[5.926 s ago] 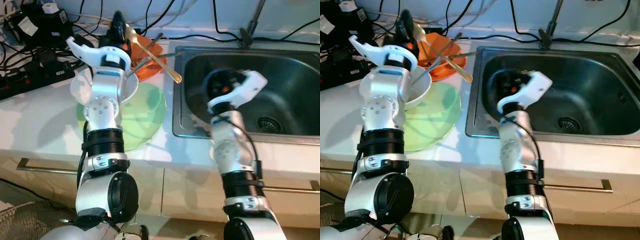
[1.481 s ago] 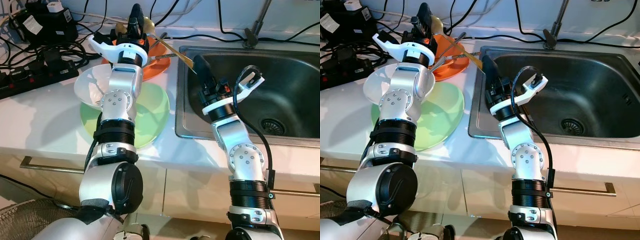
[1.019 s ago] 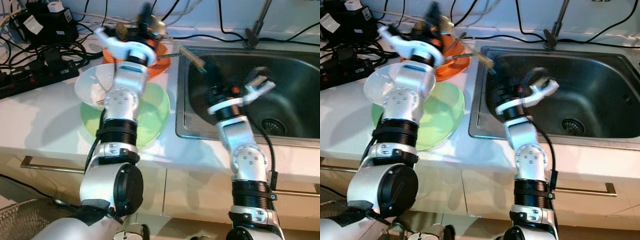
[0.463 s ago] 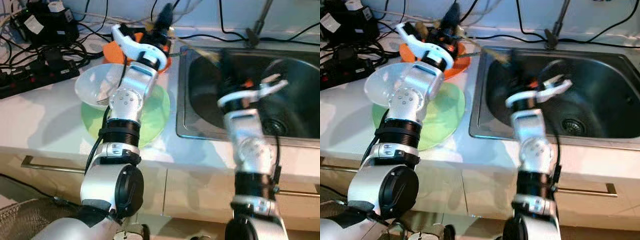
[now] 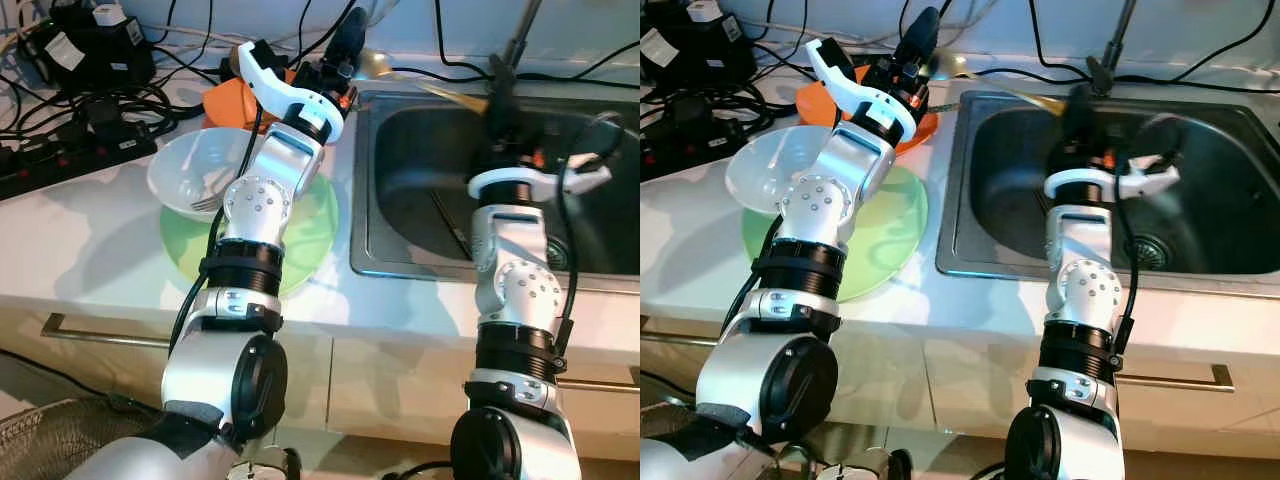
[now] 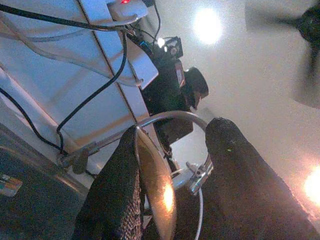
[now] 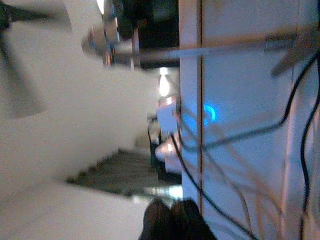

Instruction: Kitchen organization

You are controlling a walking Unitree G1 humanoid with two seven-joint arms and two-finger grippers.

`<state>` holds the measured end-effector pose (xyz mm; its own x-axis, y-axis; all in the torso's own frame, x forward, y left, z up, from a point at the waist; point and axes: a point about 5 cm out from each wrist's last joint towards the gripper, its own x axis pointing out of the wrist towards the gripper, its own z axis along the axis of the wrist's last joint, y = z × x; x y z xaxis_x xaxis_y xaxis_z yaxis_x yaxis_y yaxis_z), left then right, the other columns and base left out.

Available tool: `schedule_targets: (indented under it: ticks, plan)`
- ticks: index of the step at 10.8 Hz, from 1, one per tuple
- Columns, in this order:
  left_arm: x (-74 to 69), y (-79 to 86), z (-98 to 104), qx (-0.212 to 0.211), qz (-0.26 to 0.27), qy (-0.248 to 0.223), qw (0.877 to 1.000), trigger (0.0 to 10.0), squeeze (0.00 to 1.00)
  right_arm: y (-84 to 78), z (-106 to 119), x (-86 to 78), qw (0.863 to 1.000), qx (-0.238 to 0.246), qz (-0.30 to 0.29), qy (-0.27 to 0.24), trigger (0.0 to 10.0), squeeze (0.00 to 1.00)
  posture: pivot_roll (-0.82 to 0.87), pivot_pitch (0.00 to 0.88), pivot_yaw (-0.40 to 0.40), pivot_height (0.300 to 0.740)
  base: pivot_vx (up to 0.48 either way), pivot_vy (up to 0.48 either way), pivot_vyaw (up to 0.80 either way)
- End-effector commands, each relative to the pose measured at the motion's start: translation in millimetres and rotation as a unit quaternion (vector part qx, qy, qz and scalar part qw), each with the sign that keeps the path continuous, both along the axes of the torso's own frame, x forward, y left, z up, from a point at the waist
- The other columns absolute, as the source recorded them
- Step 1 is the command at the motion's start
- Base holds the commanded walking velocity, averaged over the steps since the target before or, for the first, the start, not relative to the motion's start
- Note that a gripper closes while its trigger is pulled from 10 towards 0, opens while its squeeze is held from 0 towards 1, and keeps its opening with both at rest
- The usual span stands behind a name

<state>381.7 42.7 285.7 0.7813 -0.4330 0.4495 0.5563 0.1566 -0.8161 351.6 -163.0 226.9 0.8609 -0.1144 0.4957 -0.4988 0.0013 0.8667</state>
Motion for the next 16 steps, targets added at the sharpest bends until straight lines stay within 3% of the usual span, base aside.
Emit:
schedule_targets:
  ticks: [1, 6, 9, 10, 11, 12, 13, 14, 15, 16]
  plan:
    - [-14.0, -33.3, -17.5, -0.019, -0.047, 0.020, 0.999, 10.0, 0.00, 6.8, 10.3, 3.6, 1.000, 0.026, 0.003, -0.010, 0.0, 0.00, 0.02, 0.054, 0.057, 0.740, 0.000, 0.000, 0.00]
    - [-22.9, -44.4, -27.4, 0.034, -0.078, 0.016, 0.996, 10.0, 0.00, -48.5, 22.8, 7.2, 0.992, 0.080, -0.098, -0.001, 0.0, 0.00, 0.02, 0.054, 0.056, 0.740, 0.000, 0.000, 0.00]
    - [-29.6, -52.2, -30.0, 0.064, -0.099, 0.003, 0.993, 10.0, 0.00, -57.5, 26.1, 7.1, 0.990, 0.076, -0.121, 0.003, 0.0, 0.00, 0.02, 0.054, 0.060, 0.740, 0.000, 0.000, 0.00]
    - [-27.8, -48.6, -30.4, 0.095, -0.073, -0.008, 0.993, 10.0, 0.00, -59.0, 25.2, 6.5, 0.990, 0.054, -0.131, 0.007, 0.0, 0.00, 0.02, 0.056, 0.060, 0.740, 0.000, 0.000, 0.00]
    - [-23.4, -38.4, -27.9, 0.187, -0.016, -0.050, 0.981, 10.0, 0.00, -58.5, 23.0, 5.5, 0.989, 0.011, -0.146, 0.019, 0.0, 0.00, 0.02, 0.058, 0.061, 0.740, 0.000, 0.000, 0.00]
    - [-22.4, -34.1, -25.2, 0.229, 0.006, -0.077, 0.970, 10.0, 0.00, -57.6, 21.5, 5.5, 0.988, -0.009, -0.150, 0.026, 0.0, 0.00, 0.02, 0.059, 0.060, 0.740, 0.000, 0.000, 0.00]
    - [-22.3, -29.6, -22.8, 0.260, 0.024, -0.098, 0.960, 10.0, 0.00, -56.0, 19.8, 5.6, 0.986, -0.034, -0.157, 0.035, 4.3, 0.00, 0.02, 0.060, 0.061, 0.740, 0.000, 0.000, 0.00]
    - [-22.9, -23.2, -21.9, 0.307, 0.042, -0.120, 0.943, 10.0, 0.00, -53.1, 18.6, 5.4, 0.982, -0.077, -0.168, 0.043, 10.0, 0.00, 0.03, 0.060, 0.061, 0.740, 0.000, 0.000, 0.00]
    - [-26.5, -15.9, -26.9, 0.361, 0.056, -0.147, 0.919, 10.0, 0.00, -49.2, 17.6, 5.3, 0.972, -0.131, -0.187, 0.056, 10.0, 0.00, 0.03, 0.062, 0.062, 0.740, 0.000, 0.000, 0.00]
    - [-27.7, -13.5, -32.1, 0.389, 0.060, -0.154, 0.906, 10.0, 0.00, -48.4, 17.3, 5.5, 0.966, -0.155, -0.196, 0.062, 10.0, 0.00, 0.03, 0.063, 0.064, 0.740, 0.000, 0.000, 0.00]
